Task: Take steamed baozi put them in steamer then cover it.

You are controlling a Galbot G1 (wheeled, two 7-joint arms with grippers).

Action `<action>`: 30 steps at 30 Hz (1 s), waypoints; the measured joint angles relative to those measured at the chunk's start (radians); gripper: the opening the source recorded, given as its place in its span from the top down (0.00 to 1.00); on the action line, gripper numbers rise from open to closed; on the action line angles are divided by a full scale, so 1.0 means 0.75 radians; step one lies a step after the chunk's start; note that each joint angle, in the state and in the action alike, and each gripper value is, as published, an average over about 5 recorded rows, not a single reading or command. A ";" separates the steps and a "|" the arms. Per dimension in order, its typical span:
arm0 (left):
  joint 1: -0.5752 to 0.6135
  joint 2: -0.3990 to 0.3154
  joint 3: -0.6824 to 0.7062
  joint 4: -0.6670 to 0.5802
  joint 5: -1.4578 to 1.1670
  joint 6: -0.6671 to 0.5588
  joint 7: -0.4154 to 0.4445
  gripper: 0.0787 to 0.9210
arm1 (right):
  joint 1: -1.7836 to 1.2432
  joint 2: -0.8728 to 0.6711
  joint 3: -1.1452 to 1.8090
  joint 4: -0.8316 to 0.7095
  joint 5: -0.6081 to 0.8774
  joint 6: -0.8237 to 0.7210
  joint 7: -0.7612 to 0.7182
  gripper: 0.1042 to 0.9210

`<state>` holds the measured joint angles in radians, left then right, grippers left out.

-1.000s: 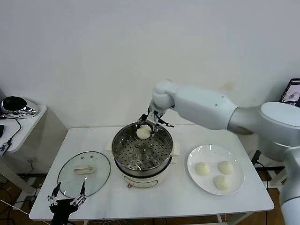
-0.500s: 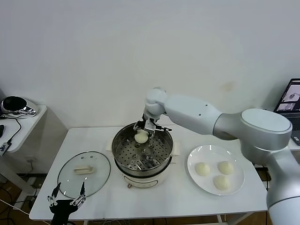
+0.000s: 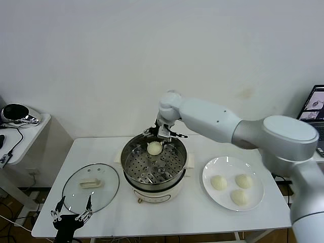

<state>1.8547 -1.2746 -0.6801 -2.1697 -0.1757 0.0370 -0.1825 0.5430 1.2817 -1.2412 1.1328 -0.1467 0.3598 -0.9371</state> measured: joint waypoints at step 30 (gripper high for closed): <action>-0.028 0.028 -0.018 -0.042 -0.010 0.022 0.007 0.12 | 0.000 -0.993 -0.072 0.802 0.319 -0.975 -0.097 0.12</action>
<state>1.8338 -1.2535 -0.6937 -2.2013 -0.1832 0.0535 -0.1771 0.5432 0.5368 -1.2955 1.7340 0.0923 -0.3714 -1.0097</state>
